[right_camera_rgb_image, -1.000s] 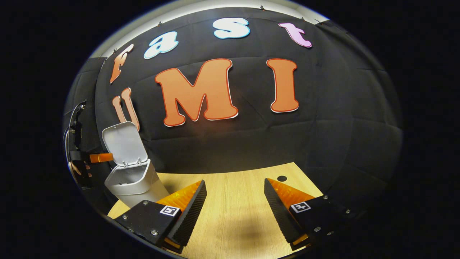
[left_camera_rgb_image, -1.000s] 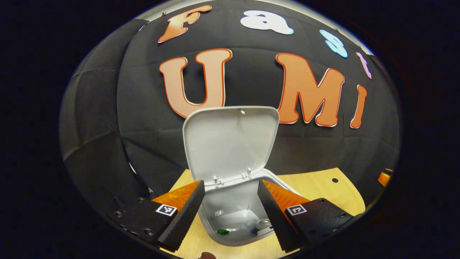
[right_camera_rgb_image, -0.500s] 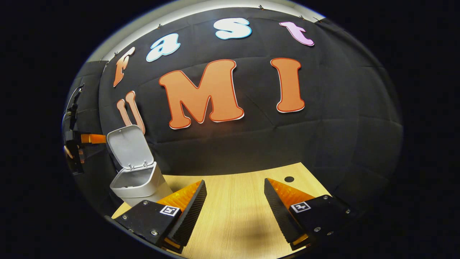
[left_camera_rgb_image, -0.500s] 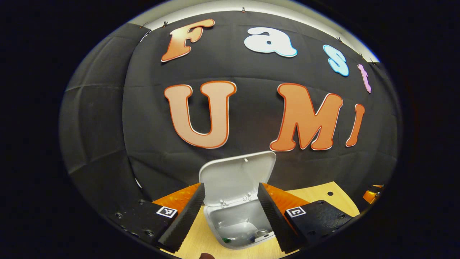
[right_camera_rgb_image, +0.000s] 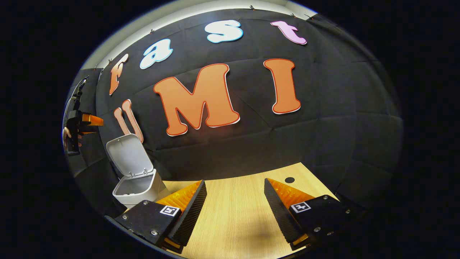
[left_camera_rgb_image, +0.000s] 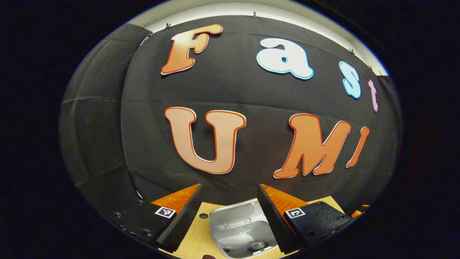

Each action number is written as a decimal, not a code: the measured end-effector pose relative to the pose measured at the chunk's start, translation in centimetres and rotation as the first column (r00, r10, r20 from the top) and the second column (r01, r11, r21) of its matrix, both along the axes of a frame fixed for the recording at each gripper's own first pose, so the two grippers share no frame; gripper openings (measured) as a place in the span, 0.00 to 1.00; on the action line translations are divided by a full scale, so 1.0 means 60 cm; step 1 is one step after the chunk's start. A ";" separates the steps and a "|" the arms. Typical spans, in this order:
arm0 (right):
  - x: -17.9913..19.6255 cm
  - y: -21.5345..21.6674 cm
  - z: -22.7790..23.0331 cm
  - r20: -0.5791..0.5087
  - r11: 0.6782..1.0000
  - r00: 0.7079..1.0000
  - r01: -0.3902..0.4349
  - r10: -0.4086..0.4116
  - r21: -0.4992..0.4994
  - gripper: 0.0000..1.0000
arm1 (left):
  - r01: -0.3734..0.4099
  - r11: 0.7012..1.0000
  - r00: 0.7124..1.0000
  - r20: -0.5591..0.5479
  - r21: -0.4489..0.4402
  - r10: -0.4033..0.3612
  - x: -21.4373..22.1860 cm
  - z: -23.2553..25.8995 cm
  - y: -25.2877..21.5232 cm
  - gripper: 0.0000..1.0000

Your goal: Press the lid of the desktop garbage bin to open it, pick up the crumpled paper on the desktop and throw it into the bin, then pick up the pop can on the desktop and drop it into the bin, and finally close the garbage bin lid.

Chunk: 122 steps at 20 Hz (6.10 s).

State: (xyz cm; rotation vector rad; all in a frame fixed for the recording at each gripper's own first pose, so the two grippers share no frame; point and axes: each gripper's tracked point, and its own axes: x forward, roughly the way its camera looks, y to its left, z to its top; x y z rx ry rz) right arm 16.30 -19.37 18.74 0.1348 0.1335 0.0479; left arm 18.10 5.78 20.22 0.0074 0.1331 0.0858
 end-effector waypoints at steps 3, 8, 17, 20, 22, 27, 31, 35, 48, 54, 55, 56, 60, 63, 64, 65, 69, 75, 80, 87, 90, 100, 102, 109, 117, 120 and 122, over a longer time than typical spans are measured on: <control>0.002 -0.009 0.001 0.005 1.000 1.000 0.013 -0.013 0.005 0.96 | 0.016 0.999 0.999 -0.037 0.040 -0.015 0.043 0.018 0.000 0.94; -0.003 -0.023 -0.010 -0.006 0.999 0.999 0.034 -0.034 0.018 0.96 | 0.036 0.996 0.989 -0.143 0.076 -0.024 0.118 -0.017 -0.002 0.96; -0.011 -0.060 -0.037 -0.046 0.995 0.995 0.089 -0.087 0.038 0.96 | 0.065 0.998 0.949 -0.311 0.017 -0.056 0.176 -0.133 -0.005 0.94; -0.008 -0.057 -0.041 -0.056 0.996 0.995 0.086 -0.084 0.034 0.96 | 0.069 0.998 0.929 -0.364 -0.008 -0.067 0.169 -0.174 -0.016 0.94; -0.006 -0.053 -0.040 -0.058 0.996 0.995 0.080 -0.078 0.039 0.96 | 0.083 0.997 0.920 -0.383 -0.003 -0.078 0.155 -0.183 -0.024 0.95; -0.006 -0.043 -0.045 -0.071 0.998 0.996 0.062 -0.060 0.027 0.96 | 0.108 0.994 0.928 -0.360 0.011 -0.097 0.127 -0.178 -0.041 0.95; -0.012 -0.033 -0.041 -0.071 0.999 0.997 0.041 -0.040 0.004 0.96 | 0.124 0.992 0.930 -0.348 -0.008 -0.119 0.096 -0.188 -0.054 0.95; -0.016 -0.027 -0.043 -0.078 1.000 0.997 0.024 -0.024 0.006 0.96 | 0.142 0.990 0.930 -0.338 -0.028 -0.143 0.063 -0.214 -0.075 0.95; -0.015 -0.010 -0.051 -0.105 0.999 0.994 -0.039 0.036 -0.026 0.96 | 0.192 0.981 0.924 -0.339 0.017 -0.175 -0.018 -0.370 -0.129 0.95; -0.016 -0.004 -0.057 -0.113 0.999 0.993 -0.047 0.043 -0.029 0.96 | 0.199 0.980 0.943 -0.278 0.026 -0.184 -0.030 -0.427 -0.135 0.95; -0.017 -0.001 -0.059 -0.116 0.998 0.992 -0.050 0.047 -0.026 0.96 | 0.202 0.979 0.945 -0.267 0.031 -0.187 -0.034 -0.439 -0.136 0.95; -0.017 0.001 -0.063 -0.121 0.998 0.991 -0.054 0.051 -0.025 0.96 | 0.206 0.978 0.944 -0.271 0.031 -0.190 -0.039 -0.456 -0.138 0.95; -0.017 0.010 -0.064 -0.127 0.997 0.990 -0.066 0.062 -0.025 0.96 | 0.200 0.980 0.948 -0.247 -0.021 -0.199 -0.045 -0.484 -0.137 0.97; -0.020 0.012 -0.067 -0.133 0.997 0.989 -0.071 0.068 -0.015 0.96 | 0.191 0.982 0.952 -0.242 -0.006 -0.187 -0.057 -0.490 -0.135 0.95; -0.020 0.012 -0.070 -0.137 0.997 0.988 -0.071 0.070 -0.006 0.96 | 0.188 0.982 0.959 -0.219 0.007 -0.182 -0.050 -0.487 -0.137 0.97; -0.020 0.012 -0.072 -0.141 0.997 0.987 -0.072 0.072 0.006 0.96 | 0.187 0.982 0.960 -0.215 0.013 -0.180 -0.047 -0.486 -0.137 0.96; -0.024 0.010 -0.078 -0.152 0.997 0.986 -0.062 0.068 0.044 0.96 | 0.174 0.985 0.973 -0.157 0.012 -0.170 -0.051 -0.490 -0.132 0.96; -0.034 0.004 -0.088 -0.165 0.996 0.984 -0.055 0.065 0.065 0.96 | 0.163 0.986 0.980 -0.124 0.035 -0.158 -0.055 -0.500 -0.132 0.96; -0.034 0.011 -0.082 -0.158 0.996 0.985 -0.068 0.075 0.048 0.96 | 0.161 0.987 0.984 -0.082 0.019 -0.159 -0.054 -0.483 -0.130 0.95; -0.029 0.017 -0.072 -0.147 0.997 0.986 -0.069 0.075 0.044 0.96 | 0.187 0.982 0.979 -0.082 0.016 -0.186 -0.052 -0.481 -0.132 0.95; -0.028 0.019 -0.065 -0.137 0.997 0.988 -0.071 0.076 0.038 0.96 | 0.179 0.984 0.981 -0.076 0.015 -0.177 -0.052 -0.481 -0.130 0.95; -0.023 0.022 -0.006 -0.054 0.998 0.996 -0.064 0.064 0.002 0.96 | 0.179 0.982 0.982 -0.042 -0.067 -0.182 -0.077 -0.408 -0.178 0.96; -0.024 0.026 0.001 -0.040 0.998 0.997 -0.064 0.064 -0.015 0.96 | 0.190 0.982 0.982 -0.011 -0.011 -0.190 -0.094 -0.378 -0.197 0.96; -0.033 0.026 0.004 -0.008 0.994 0.999 -0.046 0.046 -0.095 0.96 | 0.261 0.965 0.961 0.082 0.041 -0.263 -0.148 -0.309 -0.286 0.95; -0.044 0.029 0.010 0.042 0.988 0.999 -0.027 0.034 -0.149 0.96 | 0.271 0.963 0.957 0.109 0.009 -0.270 -0.168 -0.327 -0.313 0.96; -0.046 0.032 0.011 0.043 0.988 0.998 -0.028 0.035 -0.149 0.96 | 0.257 0.966 0.961 0.101 0.007 -0.256 -0.170 -0.334 -0.304 0.96; -0.047 0.033 0.012 0.045 0.989 0.998 -0.029 0.036 -0.145 0.96 | 0.258 0.966 0.961 0.101 0.000 -0.257 -0.175 -0.334 -0.301 0.96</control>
